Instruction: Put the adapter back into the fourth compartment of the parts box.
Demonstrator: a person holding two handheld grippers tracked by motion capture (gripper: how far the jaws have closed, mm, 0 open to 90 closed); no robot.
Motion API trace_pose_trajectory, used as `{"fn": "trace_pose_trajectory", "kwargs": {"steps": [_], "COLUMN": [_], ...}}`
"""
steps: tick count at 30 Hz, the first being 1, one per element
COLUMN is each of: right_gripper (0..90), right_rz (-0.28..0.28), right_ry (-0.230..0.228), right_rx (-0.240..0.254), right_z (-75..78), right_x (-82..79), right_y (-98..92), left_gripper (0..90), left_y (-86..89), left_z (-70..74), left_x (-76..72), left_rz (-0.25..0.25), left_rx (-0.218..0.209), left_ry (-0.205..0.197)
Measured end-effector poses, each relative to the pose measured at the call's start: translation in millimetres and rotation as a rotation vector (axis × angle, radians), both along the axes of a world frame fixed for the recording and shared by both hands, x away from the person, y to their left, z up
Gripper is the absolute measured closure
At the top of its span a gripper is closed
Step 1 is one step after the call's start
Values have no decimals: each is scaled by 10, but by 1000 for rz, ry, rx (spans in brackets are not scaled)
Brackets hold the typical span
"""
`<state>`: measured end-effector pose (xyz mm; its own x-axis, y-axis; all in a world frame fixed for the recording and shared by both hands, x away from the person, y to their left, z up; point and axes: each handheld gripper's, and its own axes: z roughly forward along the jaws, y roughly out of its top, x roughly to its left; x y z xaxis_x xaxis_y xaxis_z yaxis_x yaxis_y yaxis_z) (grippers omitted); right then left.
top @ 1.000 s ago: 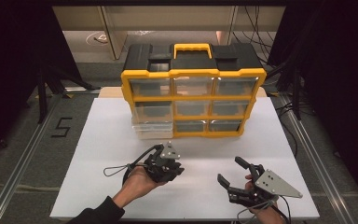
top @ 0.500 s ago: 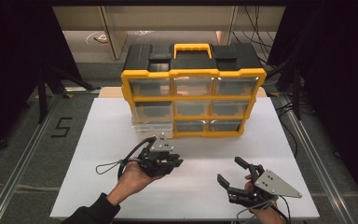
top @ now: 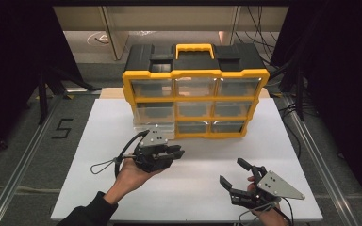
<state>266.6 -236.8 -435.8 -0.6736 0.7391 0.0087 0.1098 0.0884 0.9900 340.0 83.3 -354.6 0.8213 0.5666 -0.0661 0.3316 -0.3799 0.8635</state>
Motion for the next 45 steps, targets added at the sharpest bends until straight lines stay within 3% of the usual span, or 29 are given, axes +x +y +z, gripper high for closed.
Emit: {"fn": "trace_pose_trajectory", "kwargs": {"steps": [7, 19, 29, 45], "right_gripper": [195, 195, 195, 195], "right_rz": [0, -3, -1, -2], "right_ry": [5, 3, 2, 5], "right_rx": [-5, -3, -4, -4], "right_z": [-7, -10, -8, -12], "right_x": [4, 7, 6, 6], "right_y": [3, 2, 1, 0], "left_gripper": [763, 762, 763, 762], "left_y": [67, 57, 118, 260], "left_z": [158, 323, 374, 410], "left_x": [36, 109, 191, 371], "left_rz": [22, 39, 62, 153], "left_rx": [-65, -110, -130, -143], "left_ry": [-30, -53, -49, -74]}}
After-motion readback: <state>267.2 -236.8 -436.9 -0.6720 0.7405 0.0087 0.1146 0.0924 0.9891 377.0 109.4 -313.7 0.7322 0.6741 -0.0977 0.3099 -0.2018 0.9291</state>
